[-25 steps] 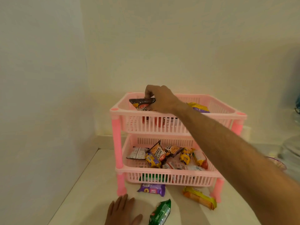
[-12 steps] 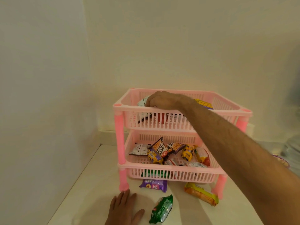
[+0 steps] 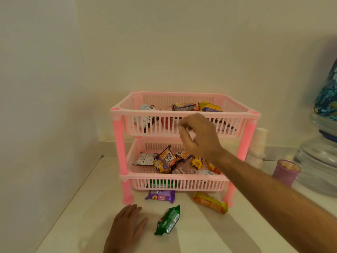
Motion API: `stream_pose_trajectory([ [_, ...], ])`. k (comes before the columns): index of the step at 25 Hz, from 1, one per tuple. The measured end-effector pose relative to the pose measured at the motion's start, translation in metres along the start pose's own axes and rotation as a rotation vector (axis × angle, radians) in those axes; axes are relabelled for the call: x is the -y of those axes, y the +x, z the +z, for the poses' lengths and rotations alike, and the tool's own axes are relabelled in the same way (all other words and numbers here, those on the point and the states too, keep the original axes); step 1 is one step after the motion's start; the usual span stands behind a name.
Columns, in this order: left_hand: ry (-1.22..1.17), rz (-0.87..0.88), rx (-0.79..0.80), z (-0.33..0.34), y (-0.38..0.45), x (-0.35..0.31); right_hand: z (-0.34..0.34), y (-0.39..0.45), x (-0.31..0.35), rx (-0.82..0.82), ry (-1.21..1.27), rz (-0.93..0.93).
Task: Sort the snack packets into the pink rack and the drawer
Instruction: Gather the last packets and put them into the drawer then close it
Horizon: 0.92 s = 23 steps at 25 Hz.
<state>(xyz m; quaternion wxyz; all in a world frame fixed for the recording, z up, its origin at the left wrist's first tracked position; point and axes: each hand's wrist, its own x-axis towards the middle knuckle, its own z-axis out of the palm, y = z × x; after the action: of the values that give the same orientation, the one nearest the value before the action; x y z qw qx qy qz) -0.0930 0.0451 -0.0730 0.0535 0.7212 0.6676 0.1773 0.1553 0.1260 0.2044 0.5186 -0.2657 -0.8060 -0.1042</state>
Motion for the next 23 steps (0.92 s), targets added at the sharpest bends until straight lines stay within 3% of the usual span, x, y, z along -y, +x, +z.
stream_pose_trajectory([
  [4, -0.129, 0.074, -0.091, -0.004, 0.008, -0.018, -0.008, -0.116, -0.022, 0.171, -0.068, 0.167],
  [9, -0.272, 0.003, -0.085, 0.007, 0.031, -0.042, -0.003, -0.22, -0.046, 0.497, -0.158, 0.641],
  [12, -0.254, 0.005, -0.034, 0.015, 0.04, -0.044, 0.009, -0.248, -0.048, 0.774, -0.18, 0.656],
  [16, -0.08, 0.096, 0.06, 0.025, 0.052, -0.041, 0.035, -0.255, -0.04, 0.863, -0.29, 0.787],
  [23, 0.127, 0.036, 0.113, 0.031, 0.067, -0.041, 0.088, -0.245, -0.021, 0.937, -0.299, 0.952],
])
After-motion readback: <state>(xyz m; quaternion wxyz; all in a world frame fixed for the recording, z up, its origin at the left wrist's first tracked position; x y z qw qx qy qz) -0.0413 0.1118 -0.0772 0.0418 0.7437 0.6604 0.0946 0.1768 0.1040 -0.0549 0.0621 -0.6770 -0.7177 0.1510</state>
